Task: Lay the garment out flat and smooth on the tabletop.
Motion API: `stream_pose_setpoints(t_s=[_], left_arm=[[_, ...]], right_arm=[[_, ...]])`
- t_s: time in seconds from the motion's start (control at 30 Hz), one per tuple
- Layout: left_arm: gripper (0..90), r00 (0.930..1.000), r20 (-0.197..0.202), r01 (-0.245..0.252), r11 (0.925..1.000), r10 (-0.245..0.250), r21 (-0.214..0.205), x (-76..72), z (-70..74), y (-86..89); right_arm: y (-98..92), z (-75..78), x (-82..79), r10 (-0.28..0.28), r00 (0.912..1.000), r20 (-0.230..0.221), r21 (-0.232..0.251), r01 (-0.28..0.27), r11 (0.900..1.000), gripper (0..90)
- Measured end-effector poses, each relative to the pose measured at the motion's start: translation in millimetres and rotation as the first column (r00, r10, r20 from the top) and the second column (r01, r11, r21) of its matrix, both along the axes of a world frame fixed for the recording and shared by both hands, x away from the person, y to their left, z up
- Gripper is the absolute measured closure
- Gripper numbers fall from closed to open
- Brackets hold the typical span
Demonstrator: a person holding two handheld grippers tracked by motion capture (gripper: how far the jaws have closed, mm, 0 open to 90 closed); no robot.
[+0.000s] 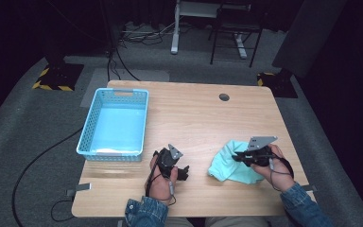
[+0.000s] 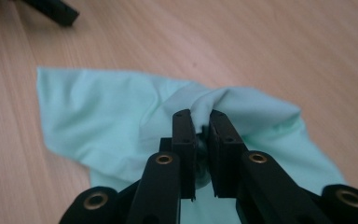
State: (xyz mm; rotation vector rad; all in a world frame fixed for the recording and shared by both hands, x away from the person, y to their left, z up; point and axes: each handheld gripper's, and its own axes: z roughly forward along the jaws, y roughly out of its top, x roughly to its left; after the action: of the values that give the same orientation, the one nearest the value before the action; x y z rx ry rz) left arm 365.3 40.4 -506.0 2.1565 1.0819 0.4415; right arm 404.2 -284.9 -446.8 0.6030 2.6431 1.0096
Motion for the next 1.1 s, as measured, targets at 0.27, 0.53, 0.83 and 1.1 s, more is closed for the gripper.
stream_pose_setpoints(t_s=[0.27,0.53,0.83,1.1], left_arm=[[7.9,1.0000,-0.001,0.006,1.0000,-0.006,0.000,-2.3,0.0,2.2],[7.9,1.0000,0.001,0.005,1.0000,-0.005,-0.001,-2.9,-0.1,2.1],[7.9,1.0000,0.006,0.005,1.0000,-0.005,0.001,-3.4,-0.1,2.0],[7.9,1.0000,0.005,0.004,1.0000,-0.004,0.000,-4.0,-0.2,2.1]], right_arm=[[62.4,17.4,38.9,-0.058,0.9874,0.147,0.219,0.025,0.9754,55.2],[19.6,15.4,30.4,-0.132,0.9853,0.109,0.165,0.113,0.9798,51.5],[-25.8,-31.9,29.3,-0.164,0.9832,-0.080,-0.018,0.163,0.9864,48.3],[-21.2,-42.5,67.3,-0.104,0.9914,-0.080,0.017,0.106,0.9942,47.6]])
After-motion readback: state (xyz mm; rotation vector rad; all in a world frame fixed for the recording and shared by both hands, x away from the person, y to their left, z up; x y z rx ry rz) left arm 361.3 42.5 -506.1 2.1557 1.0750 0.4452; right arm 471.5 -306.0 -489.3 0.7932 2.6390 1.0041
